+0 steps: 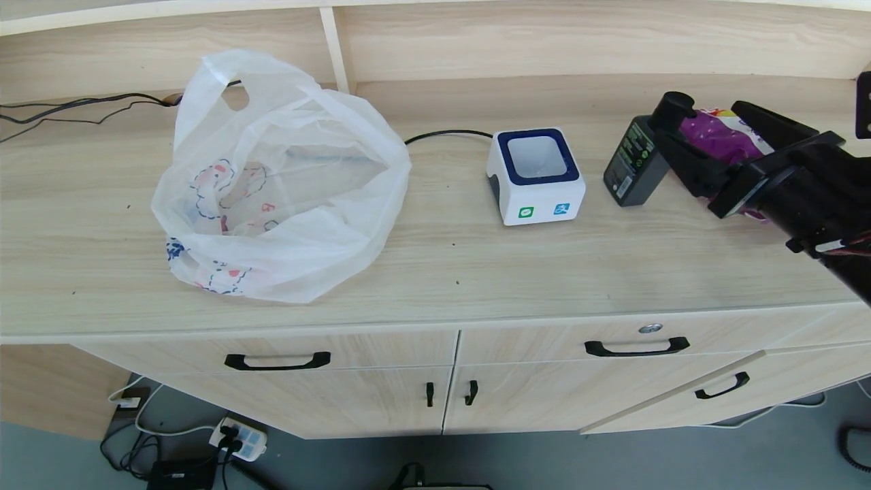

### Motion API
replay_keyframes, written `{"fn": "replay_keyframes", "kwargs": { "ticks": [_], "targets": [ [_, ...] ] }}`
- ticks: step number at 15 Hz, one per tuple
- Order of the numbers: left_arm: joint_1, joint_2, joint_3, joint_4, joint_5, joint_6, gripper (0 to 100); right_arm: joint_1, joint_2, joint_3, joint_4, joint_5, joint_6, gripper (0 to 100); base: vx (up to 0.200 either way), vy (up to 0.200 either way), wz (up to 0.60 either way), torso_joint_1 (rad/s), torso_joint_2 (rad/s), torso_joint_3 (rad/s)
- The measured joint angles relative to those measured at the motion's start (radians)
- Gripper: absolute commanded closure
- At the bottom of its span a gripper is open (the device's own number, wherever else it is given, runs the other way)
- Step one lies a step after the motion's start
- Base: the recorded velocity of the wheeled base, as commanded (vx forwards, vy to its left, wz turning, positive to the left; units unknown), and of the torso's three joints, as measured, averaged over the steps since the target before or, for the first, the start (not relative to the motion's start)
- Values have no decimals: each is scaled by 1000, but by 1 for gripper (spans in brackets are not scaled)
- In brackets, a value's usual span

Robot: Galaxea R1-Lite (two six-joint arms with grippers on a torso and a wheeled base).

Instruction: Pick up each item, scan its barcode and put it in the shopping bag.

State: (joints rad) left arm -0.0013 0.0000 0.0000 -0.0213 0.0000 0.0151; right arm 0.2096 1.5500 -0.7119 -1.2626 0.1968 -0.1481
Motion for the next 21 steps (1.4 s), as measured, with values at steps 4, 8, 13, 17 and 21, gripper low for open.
{"fn": "replay_keyframes", "kwargs": {
  "ticks": [4, 8, 13, 17, 21],
  "targets": [
    [-1, 0, 0, 0, 0, 0, 0, 1, 87, -40, -2, 0, -9, 0, 0, 0, 0, 0, 0, 0],
    [0, 0, 0, 0, 0, 0, 0, -11, 156, -75, -19, -4, -7, 0, 0, 0, 0, 0, 0, 0],
    [-1, 0, 0, -1, 0, -1, 0, -71, 216, -112, -20, -9, 31, 0, 0, 0, 0, 0, 0, 0],
    [-1, 0, 0, -4, 0, -4, 0, -76, 286, -166, -28, -7, 32, 0, 0, 0, 0, 0, 0, 0],
    [0, 0, 0, -4, 0, -4, 0, -76, 342, -235, -29, -5, 40, 0, 0, 0, 0, 0, 0, 0]
  ]
}}
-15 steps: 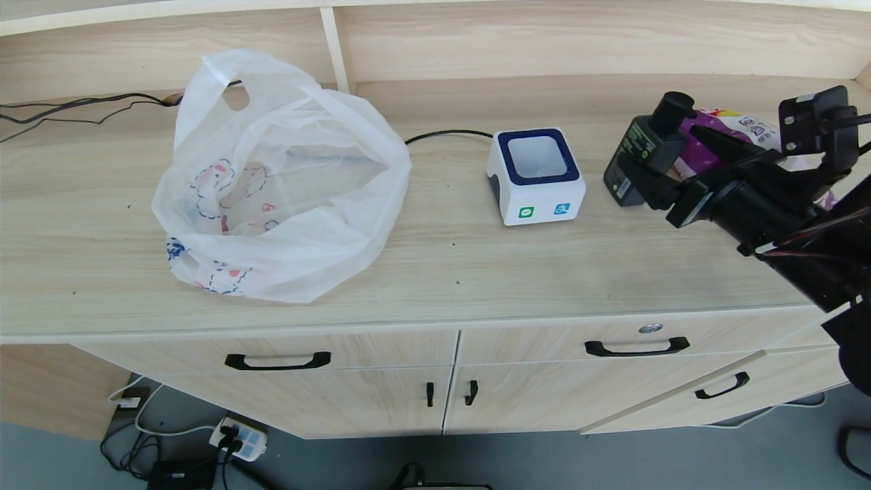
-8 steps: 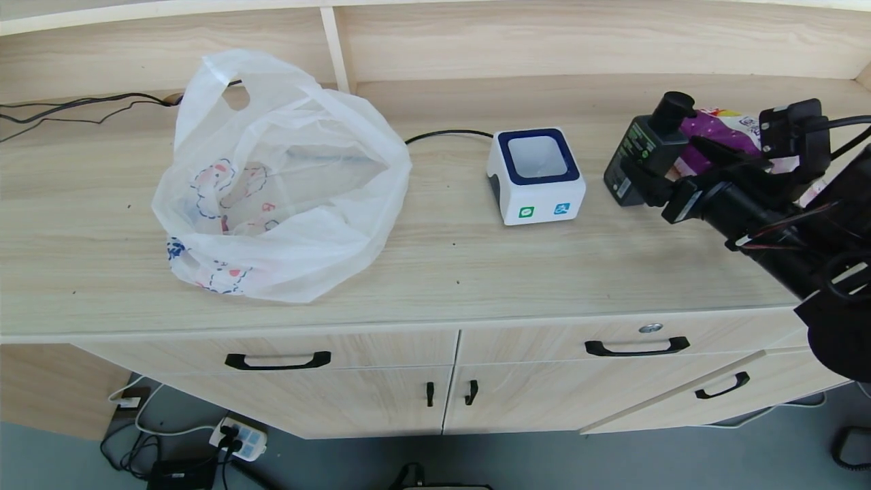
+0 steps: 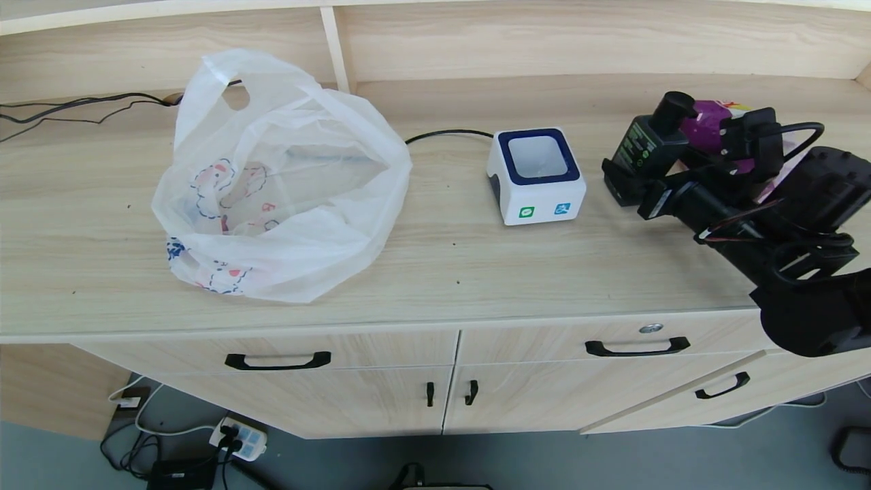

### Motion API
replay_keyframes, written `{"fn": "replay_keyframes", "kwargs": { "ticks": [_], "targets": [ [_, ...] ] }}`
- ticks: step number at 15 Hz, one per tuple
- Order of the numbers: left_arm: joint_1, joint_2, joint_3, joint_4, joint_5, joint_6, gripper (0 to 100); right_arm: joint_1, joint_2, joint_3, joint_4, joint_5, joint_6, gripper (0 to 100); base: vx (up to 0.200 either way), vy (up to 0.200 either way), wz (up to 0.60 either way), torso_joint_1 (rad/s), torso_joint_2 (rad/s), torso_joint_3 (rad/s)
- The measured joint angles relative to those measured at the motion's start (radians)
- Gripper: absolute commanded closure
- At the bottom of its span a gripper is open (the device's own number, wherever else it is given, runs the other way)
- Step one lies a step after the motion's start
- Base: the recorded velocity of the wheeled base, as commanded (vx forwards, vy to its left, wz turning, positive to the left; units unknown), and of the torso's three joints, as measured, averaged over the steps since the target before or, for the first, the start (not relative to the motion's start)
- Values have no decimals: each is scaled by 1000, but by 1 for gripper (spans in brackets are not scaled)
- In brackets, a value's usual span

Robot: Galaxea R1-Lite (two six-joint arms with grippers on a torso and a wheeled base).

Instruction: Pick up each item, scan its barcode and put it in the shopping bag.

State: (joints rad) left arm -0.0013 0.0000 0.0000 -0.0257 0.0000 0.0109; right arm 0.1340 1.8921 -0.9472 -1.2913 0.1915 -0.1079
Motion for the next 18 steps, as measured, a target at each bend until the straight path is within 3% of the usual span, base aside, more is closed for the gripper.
{"fn": "replay_keyframes", "kwargs": {
  "ticks": [2, 3, 13, 18],
  "targets": [
    [0, 0, 0, -1, 0, 0, 0, 1, 21, -26, 1, 0, 3, 0, 0, 0, 0, 0, 0, 0],
    [-1, 0, 0, -1, 0, -1, 0, 2, 28, -32, 1, 0, 3, 100, 0, 0, 0, 0, 0, 0],
    [0, 0, 0, 0, 0, -2, 0, 101, -21, -11, -10, -16, -1, 100, 0, 0, 0, 0, 0, 0],
    [-1, 0, 0, 0, 0, -1, 0, 140, -224, 211, -22, -24, 15, 100, 0, 0, 0, 0, 0, 0]
  ]
}}
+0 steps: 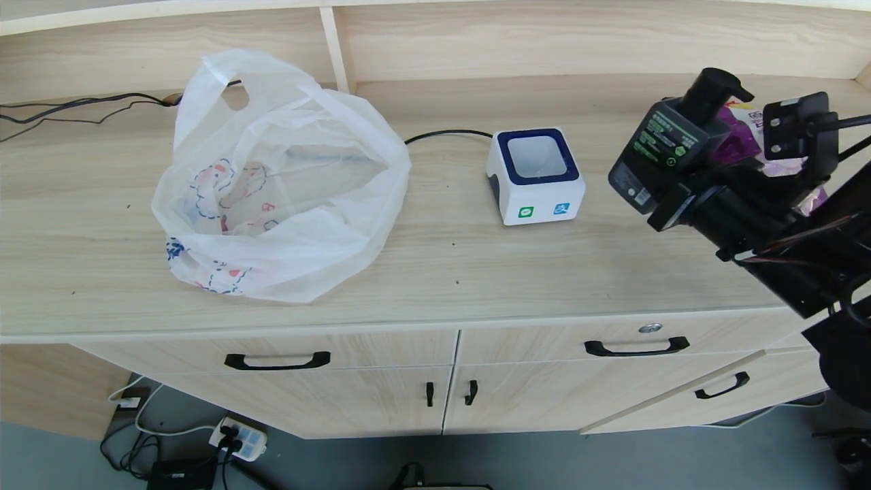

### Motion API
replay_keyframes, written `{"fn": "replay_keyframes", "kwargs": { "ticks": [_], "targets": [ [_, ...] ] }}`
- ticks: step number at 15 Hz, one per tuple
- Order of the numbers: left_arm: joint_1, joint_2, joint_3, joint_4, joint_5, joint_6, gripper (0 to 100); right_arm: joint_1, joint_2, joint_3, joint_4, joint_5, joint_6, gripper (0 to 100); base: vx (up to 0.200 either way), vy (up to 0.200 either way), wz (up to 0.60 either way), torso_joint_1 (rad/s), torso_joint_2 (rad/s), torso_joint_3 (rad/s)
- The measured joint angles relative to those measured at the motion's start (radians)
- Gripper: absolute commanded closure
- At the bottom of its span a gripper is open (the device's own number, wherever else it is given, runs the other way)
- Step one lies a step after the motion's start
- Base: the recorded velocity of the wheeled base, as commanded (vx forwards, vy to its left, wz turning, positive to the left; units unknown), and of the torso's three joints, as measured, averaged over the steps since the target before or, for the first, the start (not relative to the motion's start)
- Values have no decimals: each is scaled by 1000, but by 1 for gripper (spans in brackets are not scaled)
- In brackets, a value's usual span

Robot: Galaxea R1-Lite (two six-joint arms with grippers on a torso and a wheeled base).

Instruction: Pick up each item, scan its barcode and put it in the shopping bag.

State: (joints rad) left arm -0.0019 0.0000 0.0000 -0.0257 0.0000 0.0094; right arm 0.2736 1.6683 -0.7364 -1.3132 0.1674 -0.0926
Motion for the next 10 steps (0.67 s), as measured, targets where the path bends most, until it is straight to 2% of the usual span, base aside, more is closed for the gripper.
{"fn": "replay_keyframes", "kwargs": {
  "ticks": [2, 5, 7, 10],
  "targets": [
    [1, 0, 0, 0, 0, -6, 0, 22, -96, 46, 5, -10, 32, 100, 0, 0, 0, 0, 0, 0],
    [1, 0, 0, 1, 0, -3, 0, 122, -207, 43, 12, -30, 92, 100, 0, 0, 0, 0, 0, 0],
    [1, 0, 0, 1, 0, 0, 0, 251, -254, 94, 25, -71, 146, 100, 0, 0, 0, 0, 0, 0],
    [0, 0, 0, 3, 0, 0, 0, 499, -288, 137, 33, -149, 247, 100, 0, 0, 0, 0, 0, 0]
  ]
}}
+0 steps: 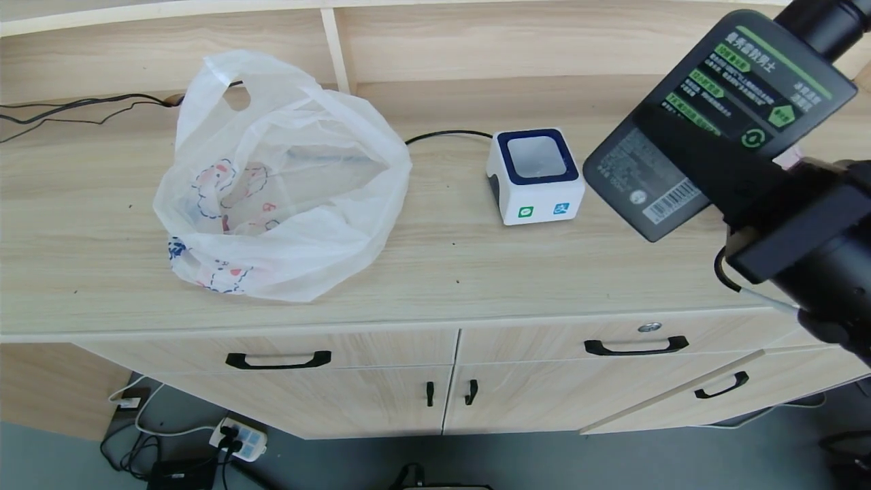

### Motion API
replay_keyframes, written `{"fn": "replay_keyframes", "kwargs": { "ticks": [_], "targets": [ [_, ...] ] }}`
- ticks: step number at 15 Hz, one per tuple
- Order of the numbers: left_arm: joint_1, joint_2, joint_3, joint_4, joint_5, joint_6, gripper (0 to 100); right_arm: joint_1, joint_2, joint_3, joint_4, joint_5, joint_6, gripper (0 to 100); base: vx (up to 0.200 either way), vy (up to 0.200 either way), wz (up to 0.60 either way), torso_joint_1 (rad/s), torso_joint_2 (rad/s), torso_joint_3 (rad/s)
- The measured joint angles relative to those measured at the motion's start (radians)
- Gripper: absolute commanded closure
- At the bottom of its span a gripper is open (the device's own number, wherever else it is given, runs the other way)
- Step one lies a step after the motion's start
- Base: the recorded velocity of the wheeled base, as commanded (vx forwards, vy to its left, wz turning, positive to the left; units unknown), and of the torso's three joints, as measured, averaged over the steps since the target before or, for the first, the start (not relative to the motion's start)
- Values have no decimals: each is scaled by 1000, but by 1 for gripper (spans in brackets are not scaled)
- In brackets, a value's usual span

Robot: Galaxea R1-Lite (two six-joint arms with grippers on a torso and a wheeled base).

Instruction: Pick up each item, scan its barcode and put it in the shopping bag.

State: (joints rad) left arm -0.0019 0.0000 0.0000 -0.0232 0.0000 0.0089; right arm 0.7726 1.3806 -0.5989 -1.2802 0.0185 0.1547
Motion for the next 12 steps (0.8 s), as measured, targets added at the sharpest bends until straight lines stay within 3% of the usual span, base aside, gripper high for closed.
{"fn": "replay_keyframes", "kwargs": {
  "ticks": [3, 6, 12],
  "targets": [
    [0, 0, 0, 0, 0, 0, 0, 176, 19, -56, 18, -26, 69, 100, 0, 0, 0, 0, 0, 0],
    [1, 0, 0, 0, 0, 0, 0, 288, 70, -165, 50, -28, 120, 100, 0, 0, 0, 0, 0, 0],
    [0, 0, 0, 0, 0, -1, 0, 426, 97, -176, 54, -20, 169, 100, 0, 0, 0, 0, 0, 0]
  ]
}}
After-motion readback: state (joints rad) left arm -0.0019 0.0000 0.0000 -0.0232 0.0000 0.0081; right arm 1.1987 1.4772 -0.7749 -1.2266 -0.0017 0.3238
